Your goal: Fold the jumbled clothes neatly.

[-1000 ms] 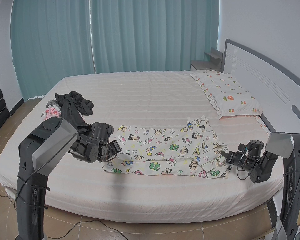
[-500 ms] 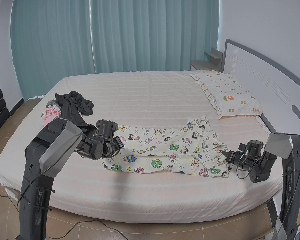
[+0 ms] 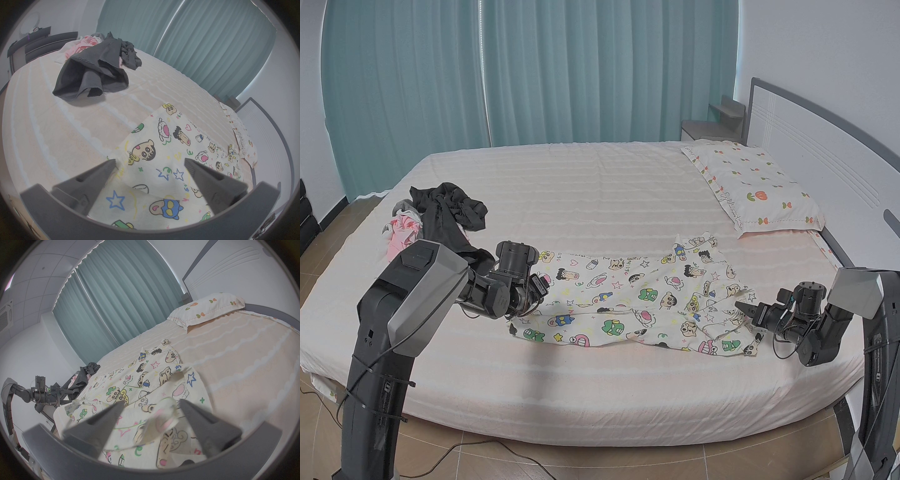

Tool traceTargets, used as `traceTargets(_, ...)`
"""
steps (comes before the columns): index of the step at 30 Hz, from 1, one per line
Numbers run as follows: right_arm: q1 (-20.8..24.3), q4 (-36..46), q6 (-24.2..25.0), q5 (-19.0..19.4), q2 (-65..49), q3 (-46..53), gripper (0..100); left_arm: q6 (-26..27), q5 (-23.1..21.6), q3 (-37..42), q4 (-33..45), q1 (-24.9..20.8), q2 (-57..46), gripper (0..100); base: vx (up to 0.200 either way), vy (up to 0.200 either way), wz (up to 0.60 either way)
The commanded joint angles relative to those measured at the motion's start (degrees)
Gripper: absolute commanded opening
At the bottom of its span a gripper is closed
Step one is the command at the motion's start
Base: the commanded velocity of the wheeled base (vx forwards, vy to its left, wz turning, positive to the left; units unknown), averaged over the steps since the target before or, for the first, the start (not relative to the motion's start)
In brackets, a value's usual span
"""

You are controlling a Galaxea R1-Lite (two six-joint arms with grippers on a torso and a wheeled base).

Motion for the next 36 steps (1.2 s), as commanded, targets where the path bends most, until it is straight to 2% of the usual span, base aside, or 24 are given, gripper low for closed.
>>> traceTargets(1, -1.16, -0.32, 1.04, -1.54, -1.38, 0.57, 100, -0.96, 0.23, 0.95, 0.18, 1.27, -1.11, 100, 0.000, 0.000, 0.00)
traceTargets(5, -2.13, -0.67, 2.45, -2.25, -4.63, 3.64, 100, -1.14, -0.20, 5.26, 0.27, 2.85, -5.42, 100, 0.000, 0.000, 0.00)
traceTargets(10, -2.13, -4.10, 9.21, -2.42, -13.68, 15.33, 100, -1.32, -8.91, 17.91, -0.35, 4.61, -19.04, 100, 0.000, 0.000, 0.00)
traceTargets(11, -2.13, -4.28, 9.48, -2.42, -13.94, 15.68, 100, -1.32, -9.26, 18.27, -0.35, 4.69, -19.48, 100, 0.000, 0.000, 0.00)
traceTargets(12, -1.69, -6.65, 12.20, -2.42, -16.23, 20.08, 100, -2.11, -11.98, 22.84, -0.44, 4.87, -24.05, 100, 0.000, 0.000, 0.00)
traceTargets(17, -0.55, -15.09, 17.74, -2.07, -18.16, 29.13, 100, -10.19, -15.06, 33.21, -5.53, 4.96, -32.66, 100, 0.000, 0.000, 0.00)
traceTargets(18, -0.55, -15.97, 19.41, -1.90, -17.72, 30.62, 100, -12.57, -16.64, 38.04, -8.52, 4.87, -35.47, 100, 0.000, 0.000, 0.00)
traceTargets(23, -0.46, -15.97, 20.73, -1.72, -16.67, 31.50, 100, -12.65, -20.16, 47.53, -13.88, 4.61, -40.22, 100, 0.200, 0.000, 0.00)
traceTargets(30, 0.16, -15.97, 20.73, -0.84, -17.90, 33.35, 100, -12.48, -20.16, 49.99, -14.68, 4.34, -40.48, 100, 0.200, 0.000, 0.00)
traceTargets(36, 2.09, -15.97, 20.29, 4.17, -20.01, 38.18, 100, -12.39, -19.63, 50.43, -14.68, 2.23, -39.78, 100, 0.200, 0.000, 0.00)
